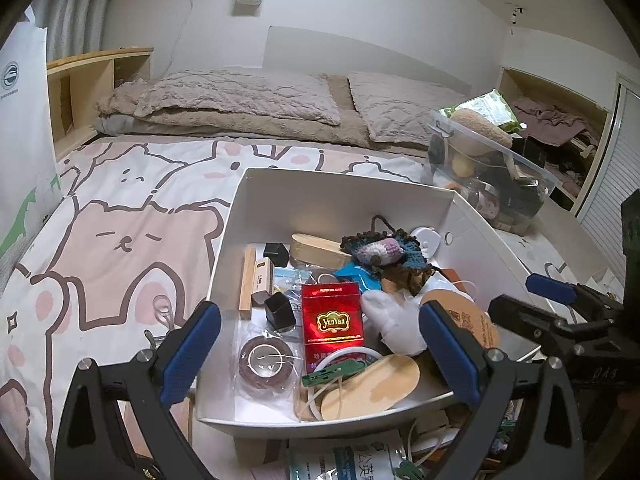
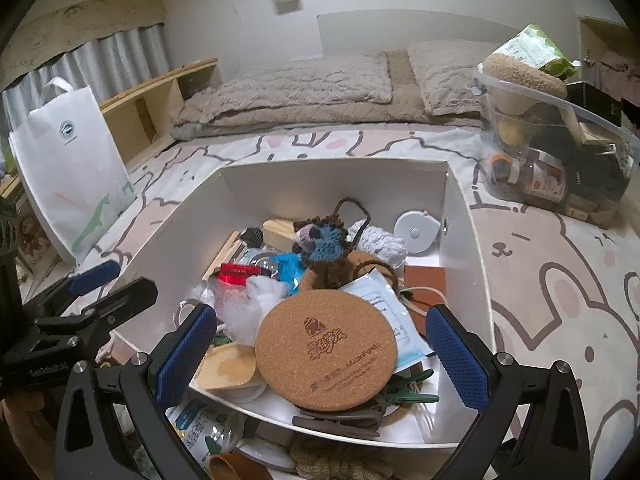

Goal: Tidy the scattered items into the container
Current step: 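Open the left gripper to release the clip while the right releases the coaster, then withdraw both open grippers back from the box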

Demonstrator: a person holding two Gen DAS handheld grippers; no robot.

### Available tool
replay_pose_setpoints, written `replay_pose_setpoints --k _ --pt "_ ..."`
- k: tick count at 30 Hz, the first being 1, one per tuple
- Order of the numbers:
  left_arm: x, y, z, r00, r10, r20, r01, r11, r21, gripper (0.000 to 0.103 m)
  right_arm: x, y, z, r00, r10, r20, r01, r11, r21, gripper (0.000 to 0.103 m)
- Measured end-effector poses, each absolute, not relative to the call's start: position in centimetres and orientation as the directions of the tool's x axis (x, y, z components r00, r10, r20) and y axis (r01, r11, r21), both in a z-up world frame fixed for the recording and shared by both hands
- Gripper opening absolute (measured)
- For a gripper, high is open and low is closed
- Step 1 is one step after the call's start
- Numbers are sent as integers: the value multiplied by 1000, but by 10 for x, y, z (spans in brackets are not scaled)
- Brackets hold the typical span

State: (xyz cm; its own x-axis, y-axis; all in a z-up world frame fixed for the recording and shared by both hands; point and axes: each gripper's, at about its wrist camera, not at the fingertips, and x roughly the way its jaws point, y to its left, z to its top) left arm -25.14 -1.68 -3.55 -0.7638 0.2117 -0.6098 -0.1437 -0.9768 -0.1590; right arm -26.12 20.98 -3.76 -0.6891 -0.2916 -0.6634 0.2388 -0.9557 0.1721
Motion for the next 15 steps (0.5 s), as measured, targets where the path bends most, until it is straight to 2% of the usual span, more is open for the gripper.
replay_pose_setpoints --k 2,15 --pt "-250 -17 -33 -771 203 -603 -141 -979 -149 103 -261 212 -35 -697 -291 -655 237 -956 172 103" --pt "-215 -15 8 -833 226 -504 -188 -974 -126 103 -239 224 -6 -762 -298 -575 241 -955 175 103"
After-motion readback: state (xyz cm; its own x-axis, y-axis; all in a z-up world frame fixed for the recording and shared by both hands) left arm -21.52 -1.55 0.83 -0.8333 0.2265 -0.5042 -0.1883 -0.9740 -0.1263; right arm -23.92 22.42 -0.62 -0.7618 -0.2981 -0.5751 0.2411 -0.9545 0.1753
